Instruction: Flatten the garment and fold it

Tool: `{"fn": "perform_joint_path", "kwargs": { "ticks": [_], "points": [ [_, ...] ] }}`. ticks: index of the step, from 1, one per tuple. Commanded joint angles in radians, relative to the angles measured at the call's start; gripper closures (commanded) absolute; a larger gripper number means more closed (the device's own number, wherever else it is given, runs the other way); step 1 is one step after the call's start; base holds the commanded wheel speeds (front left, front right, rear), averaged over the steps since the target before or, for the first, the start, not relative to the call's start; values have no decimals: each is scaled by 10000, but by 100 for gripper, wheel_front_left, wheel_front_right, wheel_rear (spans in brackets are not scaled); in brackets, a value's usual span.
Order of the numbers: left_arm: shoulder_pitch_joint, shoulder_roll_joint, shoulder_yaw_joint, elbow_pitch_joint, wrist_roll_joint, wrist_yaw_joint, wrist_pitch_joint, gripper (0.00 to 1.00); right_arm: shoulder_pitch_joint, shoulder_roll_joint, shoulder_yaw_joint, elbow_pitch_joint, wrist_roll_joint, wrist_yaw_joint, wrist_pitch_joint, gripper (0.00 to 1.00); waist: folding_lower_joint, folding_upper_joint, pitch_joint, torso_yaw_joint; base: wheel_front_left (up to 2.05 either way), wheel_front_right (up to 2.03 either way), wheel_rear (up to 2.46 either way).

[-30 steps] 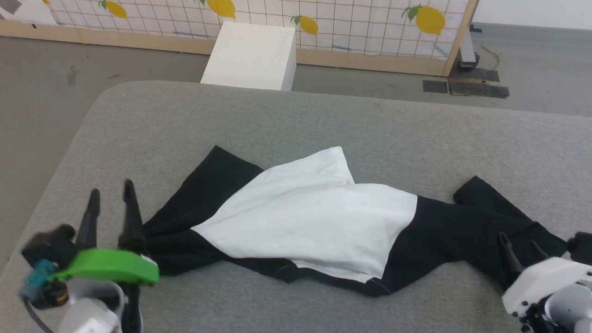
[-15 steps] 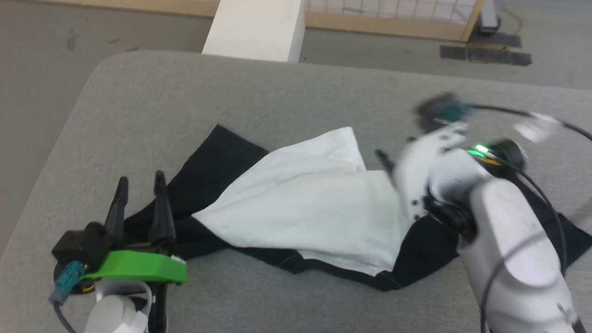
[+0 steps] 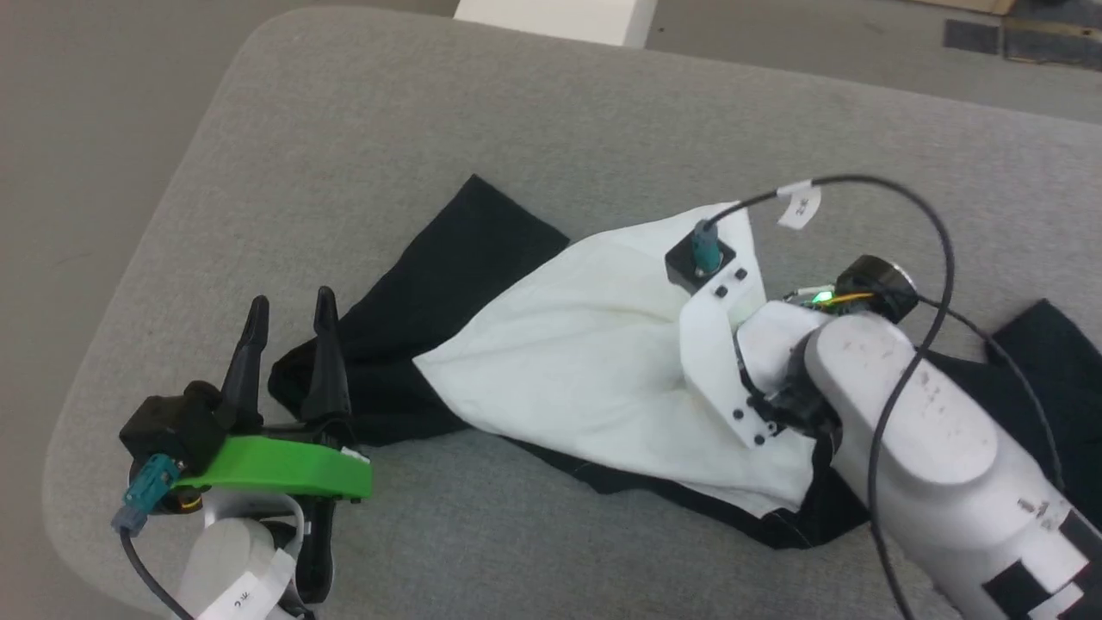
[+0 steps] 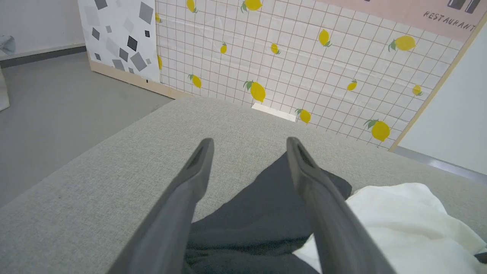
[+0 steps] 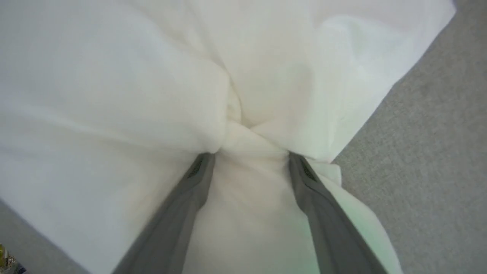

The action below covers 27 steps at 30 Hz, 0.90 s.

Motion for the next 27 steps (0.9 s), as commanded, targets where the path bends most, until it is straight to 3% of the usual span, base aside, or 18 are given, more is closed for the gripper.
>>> {"fn": "perform_joint_path", "kwargs": {
  "ticks": [1, 5, 8, 16, 19, 20, 21, 22, 27],
  "points": [
    [-166, -54, -38, 61, -17, -82, -45, 0, 294, -101, 209, 287, 294, -9, 126, 98, 0, 0, 168, 182, 0, 0, 0],
    [-238, -87, -141, 172, -42, -119, -45, 0, -15, -328, -299, 430, 283, -9, -381, 100, 0, 0, 198, 230, 0, 0, 0],
    [-299, -102, -197, 207, -41, -137, -45, 0, -431, -311, -1273, 741, -257, -9, -1145, 100, 0, 0, 250, 261, 0, 0, 0],
    [-441, -122, -408, 305, -42, -155, -45, 0, -1575, 396, -4149, 1764, -2722, -9, -3266, 100, 0, 0, 454, 432, 0, 0, 0],
    [-450, -125, -502, 350, -89, -156, -45, 0, -1704, 772, -4611, 2113, -3441, -9, -3742, 100, 0, 0, 472, 461, 0, 0, 0],
    [-453, -125, -508, 358, -105, -156, -45, 0, -1719, 876, -4711, 2248, -3622, -9, -3873, 91, 0, 0, 467, 468, 0, 0, 0],
    [-452, -126, -512, 366, -111, -157, -45, 0, -1723, 928, -4688, 2371, -3720, -9, -3930, 27, 0, 0, 457, 468, 0, 0, 0],
    [-441, -127, -505, 388, -117, -157, -45, 0, -1731, 991, -4749, 2489, -3720, -9, -4057, 0, 0, 0, 408, 448, 0, 0, 0],
    [-257, -118, -444, 475, -90, -158, -45, 0, -1635, 1203, -5363, 2358, -3431, -9, -4993, 0, 0, 0, -107, 201, 0, 0, 0]
  ]
}}
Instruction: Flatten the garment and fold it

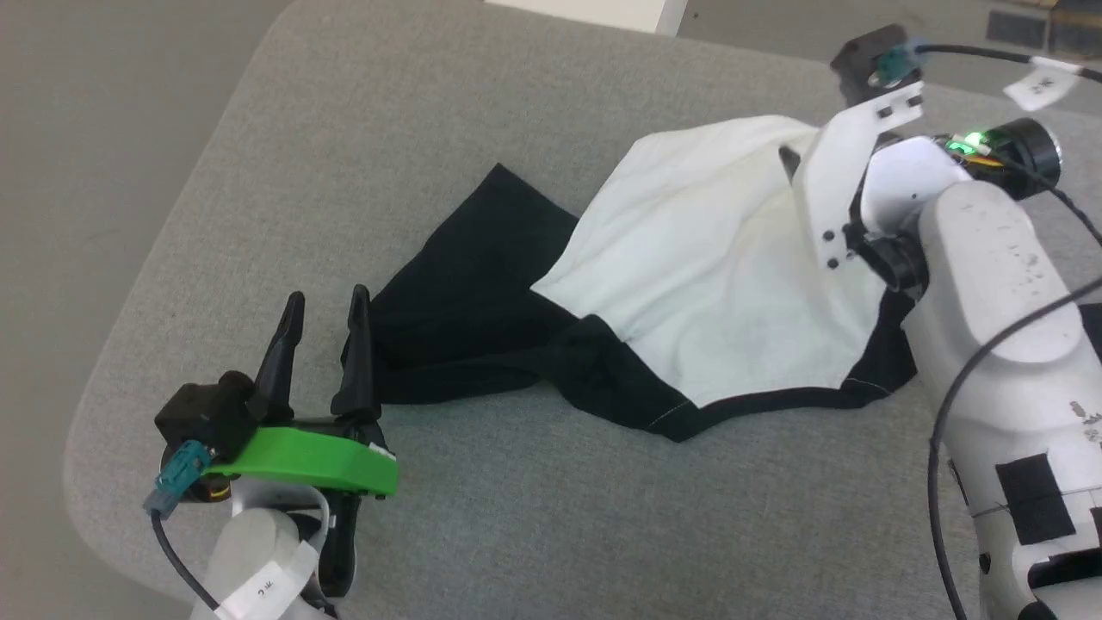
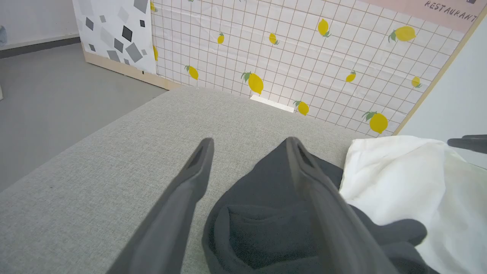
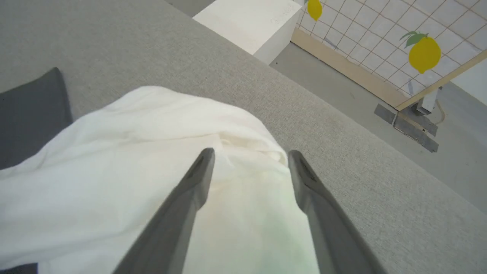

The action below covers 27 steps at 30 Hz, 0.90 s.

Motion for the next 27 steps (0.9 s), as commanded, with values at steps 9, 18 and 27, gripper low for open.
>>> {"fn": "perform_joint_path", "kwargs": {
  "ticks": [9, 18, 27],
  "points": [
    [537, 154, -15, 81, 84, -70, -45, 0, 1821, 139, -787, -2361, 1207, -17, -2113, 0, -1, 0, -1516, -927, 0, 0, 0],
    [935, 235, -46, 225, 95, -70, -45, 0, 5434, 285, -1657, -5009, 1527, -17, -2124, 0, -1, 0, -2246, -1807, 0, 0, 0],
    [901, 76, -537, 666, -545, 37, 1018, 0, 7710, 542, -2614, -6321, 2011, -17, -1874, 0, -1, 0, -2348, -2084, 0, 0, 0]
  ]
}}
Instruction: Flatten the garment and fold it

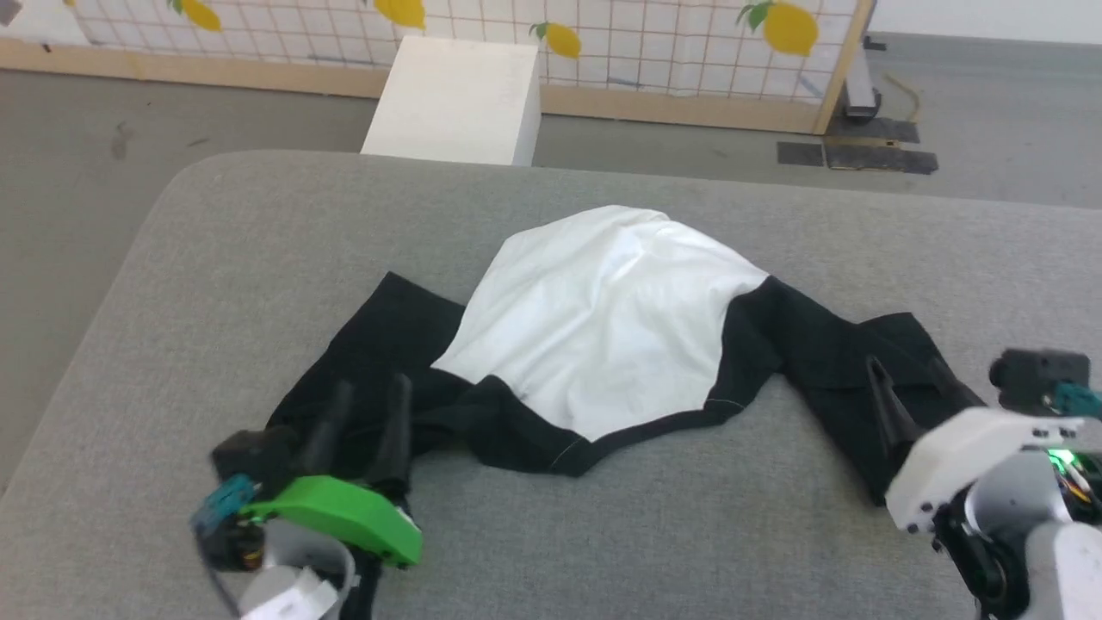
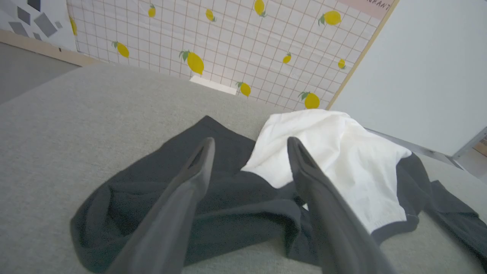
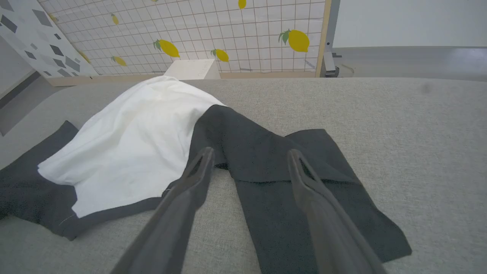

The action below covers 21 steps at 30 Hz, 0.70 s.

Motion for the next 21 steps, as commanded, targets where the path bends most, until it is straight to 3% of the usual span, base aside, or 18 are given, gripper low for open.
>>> {"fn": "perform_joint_path", "kwargs": {
  "ticks": [1, 7, 10, 14, 21],
  "points": [
    [14, -74, -174, 103, -356, 121, 704, 0, 183, 25, -50, -109, 212, -15, 21, 0, 0, -1, -50, -65, 0, 0, 0],
    [9, -148, -794, -284, -1513, 1663, 4713, 0, 392, 29, -93, -263, 415, -15, -38, 0, 0, -1, 127, -148, 0, 0, 0],
    [-17, -122, -1136, -679, -1701, 2147, 5899, 0, 288, 30, -81, -300, 403, -15, -81, 0, 0, -1, 315, -274, 0, 0, 0],
    [-255, -119, -1413, -853, -1711, 2269, 6279, 0, 190, 30, -146, -287, 443, -15, -172, 0, 0, -1, 529, -394, 0, 0, 0],
    [-621, -126, -1264, -516, -1759, 2514, 5850, 0, 171, 31, -100, -178, 451, -15, -292, 0, 0, -1, 756, -640, 0, 0, 0]
  ]
}}
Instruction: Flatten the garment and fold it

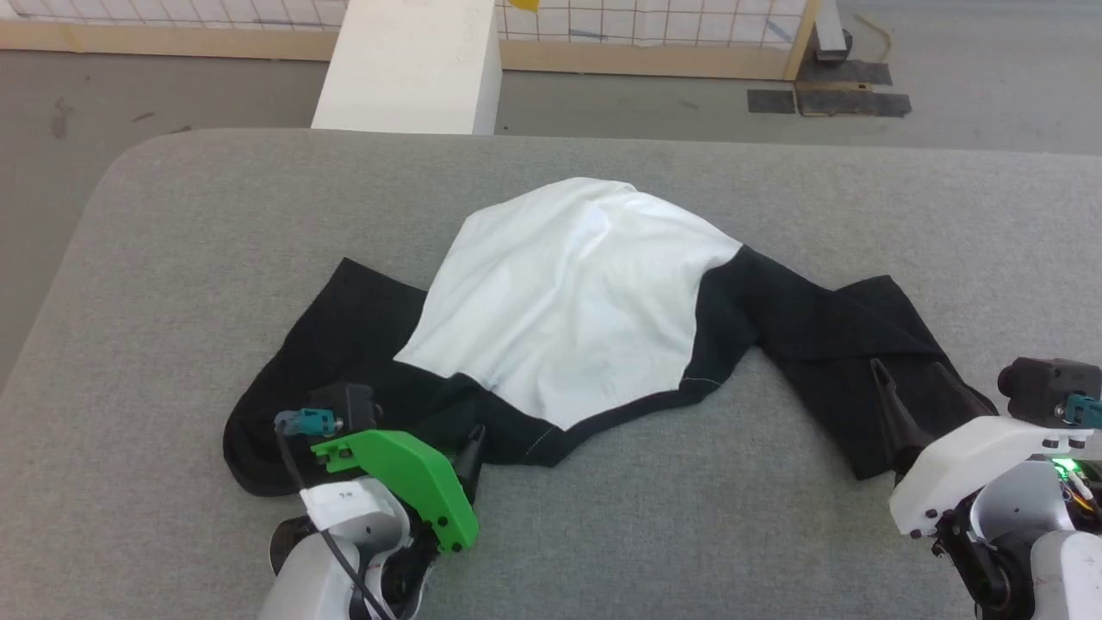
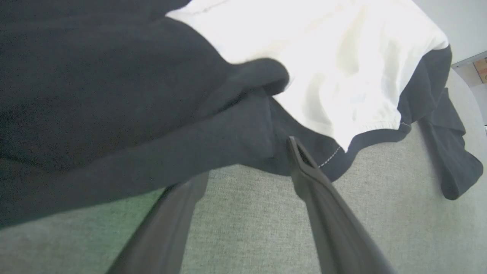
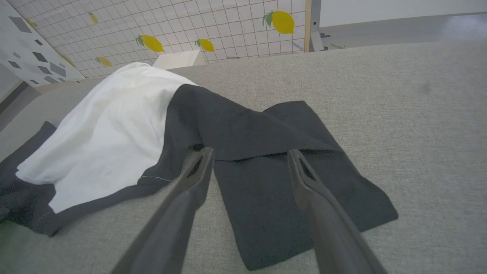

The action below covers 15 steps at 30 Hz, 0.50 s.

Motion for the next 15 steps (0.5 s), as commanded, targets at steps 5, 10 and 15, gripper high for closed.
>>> {"fn": "perform_joint_path", "kwargs": {
  "ticks": [5, 10, 15],
  "points": [
    [-340, -3, 135, 519, -109, 35, -466, 0, -115, 10, 4, 50, 21, -13, -131, 0, 1, -1, 154, -158, 0, 0, 0],
    [-545, -8, 123, 914, -175, -108, -834, 100, -159, 10, 17, 72, 35, -13, -139, 0, 1, -1, 242, -193, 0, 0, 0],
    [-648, -14, 30, 1092, -393, -332, -975, 100, -159, 10, 42, 132, 0, -13, -134, 0, 1, -1, 278, -159, 0, 0, 0]
  ]
}}
